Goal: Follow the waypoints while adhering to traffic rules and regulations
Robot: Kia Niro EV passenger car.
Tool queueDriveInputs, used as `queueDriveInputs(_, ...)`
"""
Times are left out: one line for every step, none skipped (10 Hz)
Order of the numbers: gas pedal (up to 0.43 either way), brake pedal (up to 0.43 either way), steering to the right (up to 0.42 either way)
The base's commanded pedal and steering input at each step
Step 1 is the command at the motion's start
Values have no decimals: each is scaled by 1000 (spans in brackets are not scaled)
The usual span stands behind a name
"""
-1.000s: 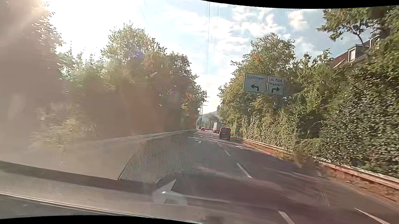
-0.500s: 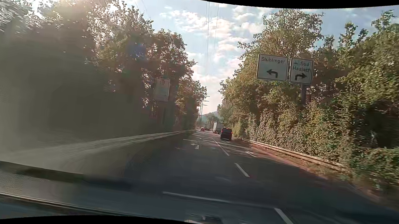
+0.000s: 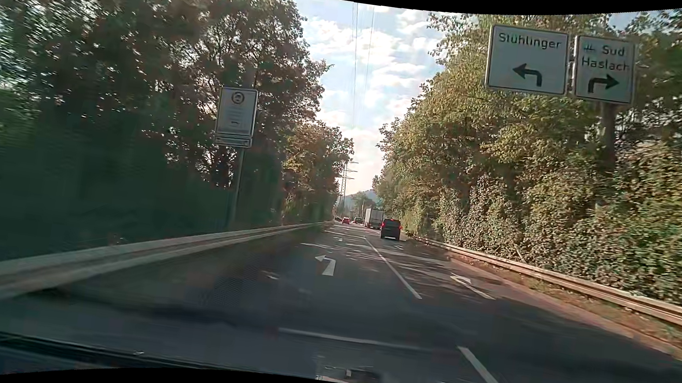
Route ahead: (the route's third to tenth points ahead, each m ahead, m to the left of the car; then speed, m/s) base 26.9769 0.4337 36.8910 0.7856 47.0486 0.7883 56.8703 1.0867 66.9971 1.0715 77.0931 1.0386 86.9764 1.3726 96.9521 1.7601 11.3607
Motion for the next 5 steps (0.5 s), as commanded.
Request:
queueDriveInputs(39,0,0)
queueDriveInputs(39,0,0)
queueDriveInputs(39,0,0)
queueDriveInputs(39,0,0)
queueDriveInputs(39,0,0)
